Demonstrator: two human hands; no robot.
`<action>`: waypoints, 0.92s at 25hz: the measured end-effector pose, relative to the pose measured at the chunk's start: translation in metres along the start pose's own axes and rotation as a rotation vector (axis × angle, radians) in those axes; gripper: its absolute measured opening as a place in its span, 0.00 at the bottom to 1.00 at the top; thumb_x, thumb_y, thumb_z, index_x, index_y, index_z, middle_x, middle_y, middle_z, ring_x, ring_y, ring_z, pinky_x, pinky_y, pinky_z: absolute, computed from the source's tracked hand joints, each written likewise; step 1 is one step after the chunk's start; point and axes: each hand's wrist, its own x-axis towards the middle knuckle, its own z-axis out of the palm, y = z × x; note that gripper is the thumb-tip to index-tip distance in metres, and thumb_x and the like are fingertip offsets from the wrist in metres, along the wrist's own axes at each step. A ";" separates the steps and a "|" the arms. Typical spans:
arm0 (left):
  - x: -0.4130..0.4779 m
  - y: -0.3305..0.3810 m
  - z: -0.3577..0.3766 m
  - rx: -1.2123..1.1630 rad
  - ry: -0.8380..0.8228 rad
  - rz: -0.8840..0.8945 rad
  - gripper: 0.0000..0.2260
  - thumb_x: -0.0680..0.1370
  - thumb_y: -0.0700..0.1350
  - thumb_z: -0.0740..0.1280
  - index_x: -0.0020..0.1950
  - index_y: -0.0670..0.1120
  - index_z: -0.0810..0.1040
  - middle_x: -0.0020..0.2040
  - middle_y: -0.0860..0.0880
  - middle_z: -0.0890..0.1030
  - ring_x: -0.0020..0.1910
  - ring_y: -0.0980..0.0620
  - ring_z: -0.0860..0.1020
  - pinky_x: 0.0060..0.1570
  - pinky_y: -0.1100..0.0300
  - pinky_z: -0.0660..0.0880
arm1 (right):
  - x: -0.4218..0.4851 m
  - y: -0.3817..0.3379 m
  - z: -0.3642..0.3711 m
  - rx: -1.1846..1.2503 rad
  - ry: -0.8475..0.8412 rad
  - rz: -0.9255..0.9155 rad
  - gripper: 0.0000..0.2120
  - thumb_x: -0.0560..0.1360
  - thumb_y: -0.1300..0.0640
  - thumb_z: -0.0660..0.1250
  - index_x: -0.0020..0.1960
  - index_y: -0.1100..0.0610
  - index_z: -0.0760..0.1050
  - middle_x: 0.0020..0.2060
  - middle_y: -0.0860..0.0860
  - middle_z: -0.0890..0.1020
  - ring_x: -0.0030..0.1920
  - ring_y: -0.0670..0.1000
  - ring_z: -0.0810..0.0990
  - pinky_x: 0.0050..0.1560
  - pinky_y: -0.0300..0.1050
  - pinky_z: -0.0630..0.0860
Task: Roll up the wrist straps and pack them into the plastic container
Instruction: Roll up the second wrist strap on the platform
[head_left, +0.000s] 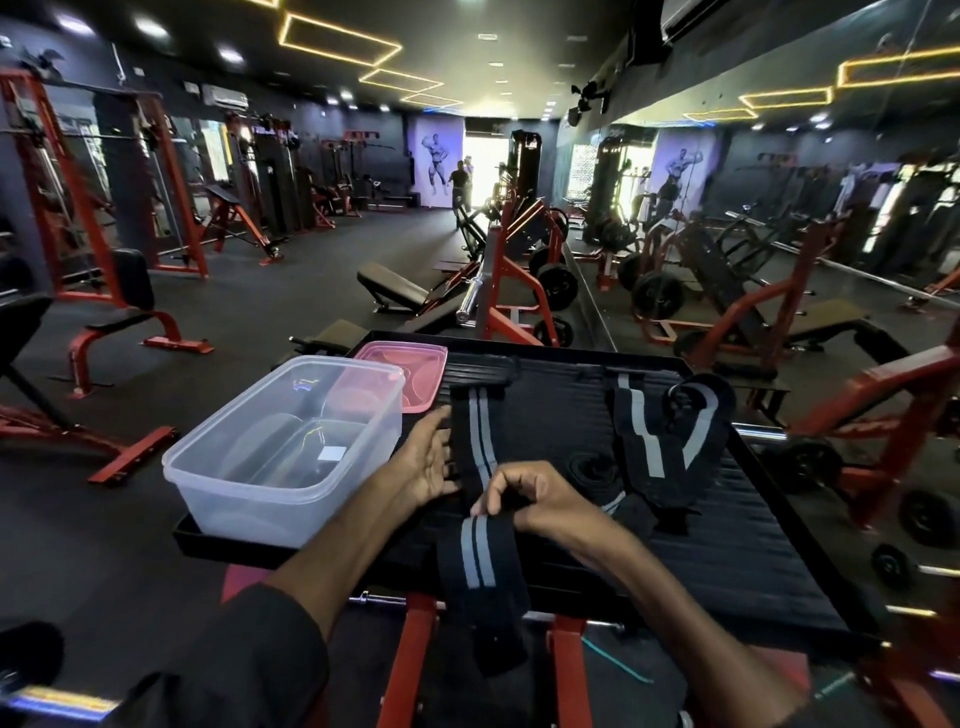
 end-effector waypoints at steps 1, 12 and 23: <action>0.005 -0.006 -0.002 0.002 -0.003 0.019 0.18 0.80 0.57 0.62 0.56 0.45 0.81 0.40 0.47 0.85 0.41 0.48 0.82 0.41 0.55 0.78 | -0.002 0.005 0.001 -0.011 -0.052 0.034 0.21 0.65 0.83 0.62 0.39 0.57 0.77 0.46 0.61 0.85 0.49 0.48 0.85 0.53 0.42 0.79; 0.016 -0.019 -0.006 0.201 0.048 0.313 0.09 0.80 0.50 0.68 0.41 0.50 0.75 0.36 0.54 0.81 0.36 0.57 0.78 0.37 0.63 0.72 | 0.016 -0.055 -0.047 -0.244 -0.166 0.128 0.15 0.75 0.73 0.70 0.60 0.64 0.80 0.55 0.56 0.84 0.50 0.39 0.83 0.47 0.34 0.77; 0.011 -0.011 -0.012 0.201 -0.177 0.386 0.13 0.78 0.51 0.71 0.54 0.42 0.81 0.44 0.49 0.84 0.39 0.56 0.81 0.37 0.62 0.75 | 0.100 -0.020 -0.060 -0.115 0.393 0.183 0.08 0.77 0.62 0.71 0.55 0.62 0.82 0.45 0.49 0.84 0.43 0.39 0.81 0.48 0.35 0.75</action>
